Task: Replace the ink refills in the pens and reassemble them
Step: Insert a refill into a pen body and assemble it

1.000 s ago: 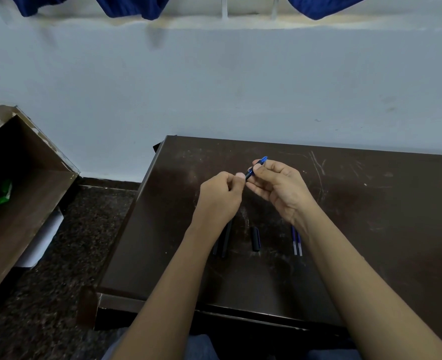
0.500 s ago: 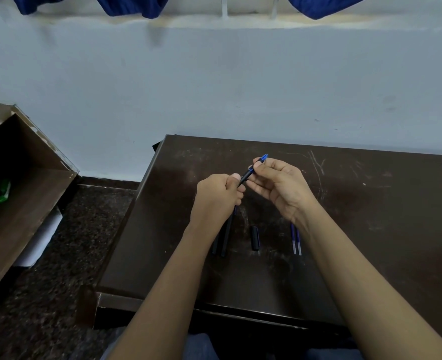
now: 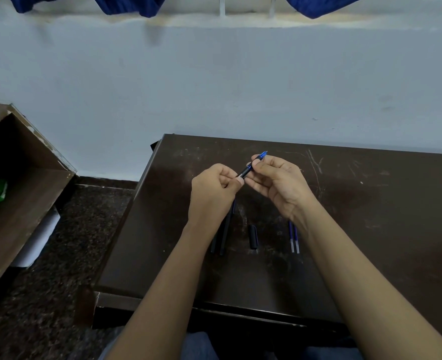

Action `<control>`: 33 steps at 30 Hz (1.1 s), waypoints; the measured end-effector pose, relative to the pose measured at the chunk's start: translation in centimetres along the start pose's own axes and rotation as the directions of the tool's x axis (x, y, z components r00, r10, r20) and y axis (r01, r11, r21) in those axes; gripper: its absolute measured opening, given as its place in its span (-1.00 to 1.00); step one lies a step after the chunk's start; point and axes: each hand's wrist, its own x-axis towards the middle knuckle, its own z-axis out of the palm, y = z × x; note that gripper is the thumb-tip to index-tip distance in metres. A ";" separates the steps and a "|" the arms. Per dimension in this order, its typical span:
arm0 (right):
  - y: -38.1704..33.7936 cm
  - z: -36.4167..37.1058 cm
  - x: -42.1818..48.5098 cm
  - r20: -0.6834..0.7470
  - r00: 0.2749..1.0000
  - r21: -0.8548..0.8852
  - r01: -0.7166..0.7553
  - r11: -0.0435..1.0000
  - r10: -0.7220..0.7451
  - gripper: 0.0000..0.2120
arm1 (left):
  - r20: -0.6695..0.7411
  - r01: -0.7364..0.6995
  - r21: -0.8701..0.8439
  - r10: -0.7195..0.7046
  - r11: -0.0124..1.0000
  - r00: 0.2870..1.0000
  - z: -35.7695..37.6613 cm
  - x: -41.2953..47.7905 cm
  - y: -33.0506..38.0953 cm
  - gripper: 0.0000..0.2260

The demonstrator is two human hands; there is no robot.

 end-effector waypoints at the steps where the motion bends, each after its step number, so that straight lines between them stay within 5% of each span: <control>1: 0.0 0.1 -0.1 0.000 1.000 0.007 0.002 1.000 -0.002 -0.94 | -0.006 -0.001 -0.029 0.001 1.000 1.000 0.0 0.0 0.0 -0.89; 6: -0.3 0.3 -0.3 0.006 1.000 0.011 0.007 1.000 -0.007 -0.93 | 0.066 0.077 -0.008 -0.077 0.997 0.995 0.2 0.1 0.2 -0.67; 11: -0.5 0.3 -0.5 -0.018 1.000 -0.002 0.016 1.000 -0.016 -0.94 | 0.033 0.013 0.008 -0.013 1.000 0.999 -0.1 -0.1 0.2 -0.89; 16: -0.5 0.5 -0.7 -0.012 1.000 -0.004 0.002 1.000 -0.002 -0.94 | 0.137 0.123 0.016 -0.124 0.992 0.983 0.4 0.0 0.4 -0.68; 19: -0.3 0.4 -0.8 -0.027 1.000 -0.050 -0.003 0.999 0.001 -0.94 | 0.232 0.188 -0.035 -0.175 0.982 0.957 0.4 0.0 0.6 -0.73; 24: -0.5 0.4 -1.0 -0.053 0.999 -0.032 -0.004 0.999 0.002 -0.98 | 0.095 0.041 0.013 -0.043 0.999 0.995 0.1 -0.1 0.4 -0.91; 29: -0.5 0.6 -1.1 -0.054 0.999 -0.057 0.002 0.998 -0.005 -0.95 | 0.213 0.243 -0.101 -0.218 0.965 0.952 0.9 0.1 0.7 -0.67; 33: -0.5 0.5 -1.1 -0.079 0.997 -0.082 0.007 0.997 -0.014 -0.95 | 0.168 0.141 -0.088 -0.125 0.986 0.978 0.5 -0.1 0.6 -0.82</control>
